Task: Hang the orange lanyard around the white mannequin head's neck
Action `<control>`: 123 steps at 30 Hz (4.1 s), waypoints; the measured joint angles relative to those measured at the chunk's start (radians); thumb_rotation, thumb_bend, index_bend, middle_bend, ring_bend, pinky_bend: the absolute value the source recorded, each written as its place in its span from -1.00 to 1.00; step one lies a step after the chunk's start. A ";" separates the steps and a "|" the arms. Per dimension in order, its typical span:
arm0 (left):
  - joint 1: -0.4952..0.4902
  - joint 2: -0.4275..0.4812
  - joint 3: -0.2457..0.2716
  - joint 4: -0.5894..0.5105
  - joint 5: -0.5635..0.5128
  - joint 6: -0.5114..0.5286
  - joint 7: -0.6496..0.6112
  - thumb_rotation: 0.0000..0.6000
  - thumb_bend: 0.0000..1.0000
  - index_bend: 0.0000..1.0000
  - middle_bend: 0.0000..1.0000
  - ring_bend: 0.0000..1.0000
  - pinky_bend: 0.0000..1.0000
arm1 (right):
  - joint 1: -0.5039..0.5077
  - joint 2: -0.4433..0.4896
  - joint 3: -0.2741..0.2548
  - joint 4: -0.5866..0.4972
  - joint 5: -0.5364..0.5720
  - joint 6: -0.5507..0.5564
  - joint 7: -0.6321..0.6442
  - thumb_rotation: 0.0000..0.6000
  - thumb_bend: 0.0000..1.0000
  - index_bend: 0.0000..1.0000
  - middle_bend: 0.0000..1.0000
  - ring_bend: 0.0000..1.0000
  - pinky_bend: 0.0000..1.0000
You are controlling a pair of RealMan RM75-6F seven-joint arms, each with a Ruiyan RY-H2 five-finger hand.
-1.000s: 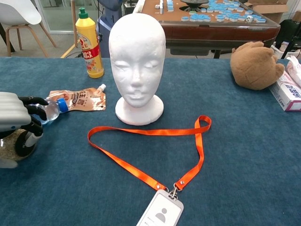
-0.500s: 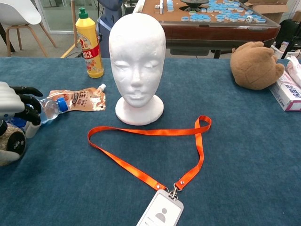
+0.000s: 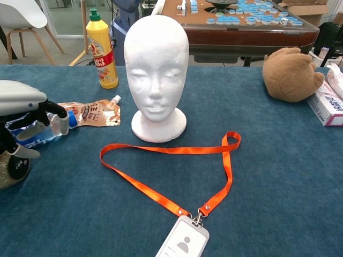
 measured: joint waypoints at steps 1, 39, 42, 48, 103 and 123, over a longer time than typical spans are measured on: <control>-0.004 -0.007 -0.005 -0.001 -0.024 -0.008 0.004 1.00 -0.63 -0.35 0.67 0.65 0.78 | -0.001 0.000 0.000 -0.001 0.000 0.001 0.000 1.00 -0.57 -0.56 -0.07 -0.06 0.15; -0.212 -0.338 -0.129 0.131 -0.668 0.027 0.211 0.92 -0.61 -0.05 0.94 0.87 0.80 | -0.013 0.002 -0.008 0.011 0.011 -0.001 0.013 1.00 -0.57 -0.56 -0.07 -0.06 0.15; -0.227 -0.351 -0.135 0.140 -0.706 0.020 0.214 0.92 -0.58 -0.05 0.94 0.87 0.80 | -0.015 0.004 -0.009 0.012 0.013 -0.001 0.015 1.00 -0.57 -0.56 -0.07 -0.06 0.15; -0.255 -0.382 -0.140 0.169 -0.763 0.015 0.225 0.92 -0.58 -0.05 0.94 0.87 0.80 | -0.021 0.007 -0.010 0.013 0.013 0.006 0.019 1.00 -0.57 -0.56 -0.07 -0.06 0.15; -0.255 -0.452 -0.134 0.305 -0.790 -0.002 0.149 1.00 -0.29 0.18 0.96 0.88 0.80 | -0.029 0.010 -0.013 0.023 0.022 -0.009 0.031 1.00 -0.57 -0.56 -0.07 -0.06 0.15; -0.214 -0.393 -0.110 0.206 -0.707 -0.002 0.094 1.00 -0.29 0.18 0.96 0.89 0.80 | 0.089 -0.081 0.011 -0.043 0.034 -0.171 -0.142 1.00 -0.57 -0.46 0.36 0.61 0.85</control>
